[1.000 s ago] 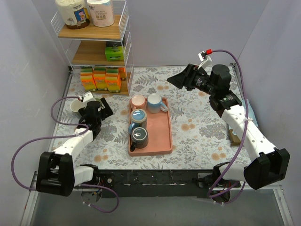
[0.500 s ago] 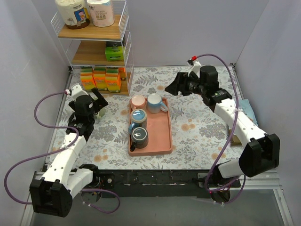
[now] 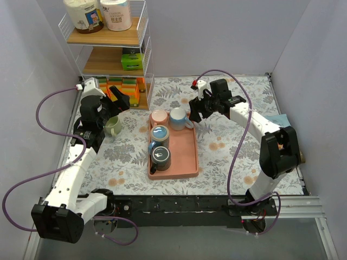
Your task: Turn the mug right side up
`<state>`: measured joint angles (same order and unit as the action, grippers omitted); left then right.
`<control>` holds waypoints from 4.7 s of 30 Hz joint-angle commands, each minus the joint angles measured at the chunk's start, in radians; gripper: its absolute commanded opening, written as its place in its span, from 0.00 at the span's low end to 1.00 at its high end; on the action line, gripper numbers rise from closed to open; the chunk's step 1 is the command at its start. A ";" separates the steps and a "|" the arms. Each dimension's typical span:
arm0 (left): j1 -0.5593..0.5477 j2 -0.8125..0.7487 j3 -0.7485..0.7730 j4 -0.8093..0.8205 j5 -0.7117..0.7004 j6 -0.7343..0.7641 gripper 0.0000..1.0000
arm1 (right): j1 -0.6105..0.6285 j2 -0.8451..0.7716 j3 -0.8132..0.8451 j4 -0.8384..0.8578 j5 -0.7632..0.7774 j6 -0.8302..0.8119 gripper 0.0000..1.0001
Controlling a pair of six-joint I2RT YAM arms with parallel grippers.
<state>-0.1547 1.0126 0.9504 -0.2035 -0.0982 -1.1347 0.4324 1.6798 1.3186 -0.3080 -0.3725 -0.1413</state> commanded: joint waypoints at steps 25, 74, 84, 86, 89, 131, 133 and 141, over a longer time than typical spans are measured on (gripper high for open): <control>-0.005 0.064 0.113 0.015 0.235 -0.016 0.98 | 0.078 0.281 0.205 -0.097 -0.042 -0.156 0.49; -0.009 0.127 0.048 0.347 0.730 -0.253 0.98 | 0.031 -0.120 0.212 0.086 -0.103 0.184 0.01; -0.085 0.201 -0.013 0.623 0.836 -0.427 0.98 | 0.017 -0.178 0.235 0.234 -0.158 0.488 0.01; -0.097 0.224 -0.035 0.719 0.839 -0.496 0.96 | 0.017 -0.195 0.231 0.262 -0.157 0.535 0.01; -0.111 0.262 -0.044 0.829 0.848 -0.554 0.90 | 0.016 -0.222 0.215 0.299 -0.151 0.603 0.01; -0.281 0.764 0.154 1.583 0.712 -1.188 0.44 | 0.016 -0.308 0.084 0.569 -0.181 0.801 0.01; -0.286 0.771 0.156 1.592 0.700 -1.194 0.42 | 0.016 -0.302 0.085 0.569 -0.186 0.801 0.01; -0.292 0.800 0.175 1.642 0.684 -1.252 0.27 | 0.016 -0.307 0.050 0.584 -0.187 0.802 0.01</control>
<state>-0.4385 1.8103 1.0859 1.3029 0.6239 -2.0102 0.4412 1.4326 1.3705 0.1276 -0.5247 0.6498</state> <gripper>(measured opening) 0.340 0.224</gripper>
